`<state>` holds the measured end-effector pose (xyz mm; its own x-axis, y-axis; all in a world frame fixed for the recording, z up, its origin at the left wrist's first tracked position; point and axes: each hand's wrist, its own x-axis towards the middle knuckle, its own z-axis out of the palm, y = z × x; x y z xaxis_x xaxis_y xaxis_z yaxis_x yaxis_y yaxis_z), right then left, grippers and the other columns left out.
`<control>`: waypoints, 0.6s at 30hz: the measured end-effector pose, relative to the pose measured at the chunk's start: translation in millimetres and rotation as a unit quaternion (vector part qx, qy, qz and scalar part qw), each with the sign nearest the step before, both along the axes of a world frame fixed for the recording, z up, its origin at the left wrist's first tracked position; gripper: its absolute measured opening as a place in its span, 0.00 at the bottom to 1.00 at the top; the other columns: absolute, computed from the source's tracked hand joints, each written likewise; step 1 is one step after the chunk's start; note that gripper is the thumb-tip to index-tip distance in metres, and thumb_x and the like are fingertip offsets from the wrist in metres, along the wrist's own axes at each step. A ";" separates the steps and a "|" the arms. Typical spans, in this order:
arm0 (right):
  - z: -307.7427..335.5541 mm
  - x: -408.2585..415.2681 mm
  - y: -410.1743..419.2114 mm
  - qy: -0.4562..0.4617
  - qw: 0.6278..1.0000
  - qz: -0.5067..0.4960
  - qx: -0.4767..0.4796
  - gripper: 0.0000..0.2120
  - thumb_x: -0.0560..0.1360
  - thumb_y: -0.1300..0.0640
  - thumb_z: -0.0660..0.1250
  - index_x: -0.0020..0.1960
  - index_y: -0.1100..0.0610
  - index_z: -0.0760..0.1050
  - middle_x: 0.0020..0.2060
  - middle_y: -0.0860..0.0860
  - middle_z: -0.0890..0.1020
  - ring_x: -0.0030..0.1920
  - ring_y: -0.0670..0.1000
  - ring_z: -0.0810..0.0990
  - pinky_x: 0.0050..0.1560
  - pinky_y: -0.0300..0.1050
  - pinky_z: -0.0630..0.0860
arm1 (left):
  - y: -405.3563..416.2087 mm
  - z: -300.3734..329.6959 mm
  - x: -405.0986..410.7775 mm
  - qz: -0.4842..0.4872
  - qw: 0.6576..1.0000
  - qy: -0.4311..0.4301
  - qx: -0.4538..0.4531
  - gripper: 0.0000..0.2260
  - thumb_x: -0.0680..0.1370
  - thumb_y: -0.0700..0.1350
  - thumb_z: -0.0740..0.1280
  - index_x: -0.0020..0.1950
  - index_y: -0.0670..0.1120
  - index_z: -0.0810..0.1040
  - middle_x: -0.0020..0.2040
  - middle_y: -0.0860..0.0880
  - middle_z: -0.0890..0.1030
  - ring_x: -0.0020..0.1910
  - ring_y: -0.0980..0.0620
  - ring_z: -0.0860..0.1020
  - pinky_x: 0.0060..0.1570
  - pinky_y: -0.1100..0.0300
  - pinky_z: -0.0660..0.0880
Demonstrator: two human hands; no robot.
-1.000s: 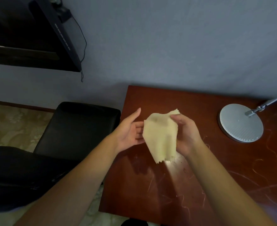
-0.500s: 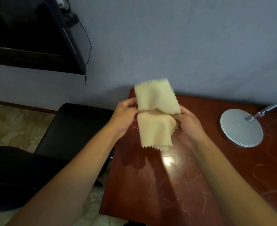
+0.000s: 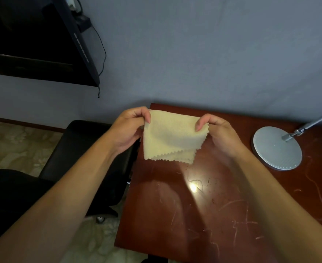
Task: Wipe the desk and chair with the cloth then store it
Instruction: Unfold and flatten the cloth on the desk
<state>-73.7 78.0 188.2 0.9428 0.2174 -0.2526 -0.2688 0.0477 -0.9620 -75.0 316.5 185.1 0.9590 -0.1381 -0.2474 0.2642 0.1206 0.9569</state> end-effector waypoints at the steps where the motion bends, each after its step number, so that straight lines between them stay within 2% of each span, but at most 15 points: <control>1: 2.4 -0.3 0.1 -0.014 1.000 0.005 0.010 0.29 0.70 0.79 0.50 0.36 0.51 0.80 0.37 0.48 0.81 0.38 0.50 0.77 0.39 0.45 0.70 | 2.1 2.0 0.7 -0.004 1.000 0.001 -0.018 0.26 0.78 0.27 0.55 0.27 0.50 0.75 0.46 0.45 0.79 0.47 0.44 0.75 0.38 0.57 0.69; 3: 6.4 -0.3 1.4 -0.028 0.999 0.017 0.039 0.29 0.74 0.78 0.54 0.51 0.48 0.81 0.46 0.47 0.84 0.44 0.49 0.81 0.42 0.44 0.74 | 0.8 8.4 2.2 -0.008 0.997 0.009 -0.071 0.26 0.78 0.28 0.55 0.27 0.50 0.75 0.43 0.46 0.79 0.45 0.46 0.77 0.38 0.57 0.72; 4: 7.4 -1.0 2.9 -0.030 0.998 0.024 0.050 0.28 0.76 0.76 0.58 0.59 0.46 0.78 0.49 0.46 0.84 0.46 0.48 0.83 0.43 0.42 0.76 | -1.9 11.7 2.8 -0.009 0.995 0.011 -0.097 0.25 0.79 0.29 0.56 0.28 0.50 0.76 0.41 0.48 0.80 0.42 0.49 0.79 0.36 0.59 0.73; 6: 6.8 -4.9 9.3 -0.037 0.998 0.034 0.028 0.23 0.77 0.69 0.65 0.63 0.45 0.74 0.50 0.43 0.85 0.49 0.45 0.84 0.43 0.38 0.78 | -8.8 18.4 2.5 -0.001 0.993 0.005 -0.118 0.20 0.80 0.31 0.57 0.37 0.50 0.79 0.38 0.50 0.80 0.36 0.53 0.79 0.32 0.63 0.75; 8: 4.6 -8.0 14.9 -0.045 0.999 0.021 -0.006 0.16 0.76 0.67 0.67 0.57 0.50 0.79 0.46 0.43 0.86 0.45 0.43 0.84 0.41 0.37 0.78 | -13.4 21.4 1.7 -0.024 0.996 -0.013 -0.083 0.13 0.81 0.33 0.61 0.53 0.50 0.80 0.40 0.50 0.82 0.37 0.52 0.78 0.34 0.60 0.74; 10: 8.1 -8.5 15.8 -0.044 0.999 -0.014 0.002 0.14 0.76 0.70 0.65 0.50 0.53 0.81 0.42 0.45 0.86 0.40 0.44 0.83 0.38 0.39 0.78 | -11.3 19.6 1.5 -0.073 0.997 -0.025 0.008 0.14 0.80 0.34 0.64 0.63 0.49 0.77 0.47 0.50 0.83 0.44 0.49 0.78 0.39 0.58 0.76; 12: 16.6 -7.4 11.8 -0.054 0.998 -0.028 0.022 0.15 0.75 0.72 0.64 0.48 0.55 0.82 0.41 0.48 0.86 0.39 0.47 0.84 0.38 0.41 0.80 | -7.2 15.0 0.2 -0.130 0.982 -0.039 0.134 0.12 0.79 0.34 0.67 0.60 0.45 0.79 0.50 0.50 0.84 0.48 0.51 0.81 0.45 0.61 0.79; 14: 24.8 -7.2 5.9 -0.088 0.996 -0.011 -0.003 0.16 0.75 0.74 0.65 0.47 0.55 0.83 0.41 0.48 0.86 0.40 0.48 0.84 0.38 0.43 0.81 | -4.8 11.5 -2.8 -0.149 0.960 -0.066 0.227 0.08 0.78 0.35 0.69 0.55 0.44 0.80 0.49 0.49 0.84 0.50 0.48 0.82 0.49 0.59 0.80; 16: 29.4 -7.3 0.9 -0.131 0.989 0.006 -0.063 0.21 0.74 0.77 0.62 0.45 0.54 0.85 0.42 0.47 0.86 0.41 0.47 0.84 0.39 0.45 0.82 | -2.3 12.3 -3.9 -0.103 0.970 -0.088 0.202 0.06 0.79 0.34 0.67 0.53 0.42 0.79 0.48 0.48 0.83 0.48 0.50 0.81 0.49 0.57 0.79; 18: 30.8 -7.8 -3.6 -0.151 0.984 0.016 -0.093 0.28 0.72 0.80 0.58 0.42 0.51 0.86 0.42 0.46 0.86 0.43 0.47 0.84 0.40 0.45 0.81 | -0.8 16.2 -3.5 -0.063 0.987 -0.084 0.123 0.05 0.80 0.35 0.64 0.51 0.43 0.77 0.47 0.48 0.80 0.47 0.51 0.78 0.48 0.57 0.74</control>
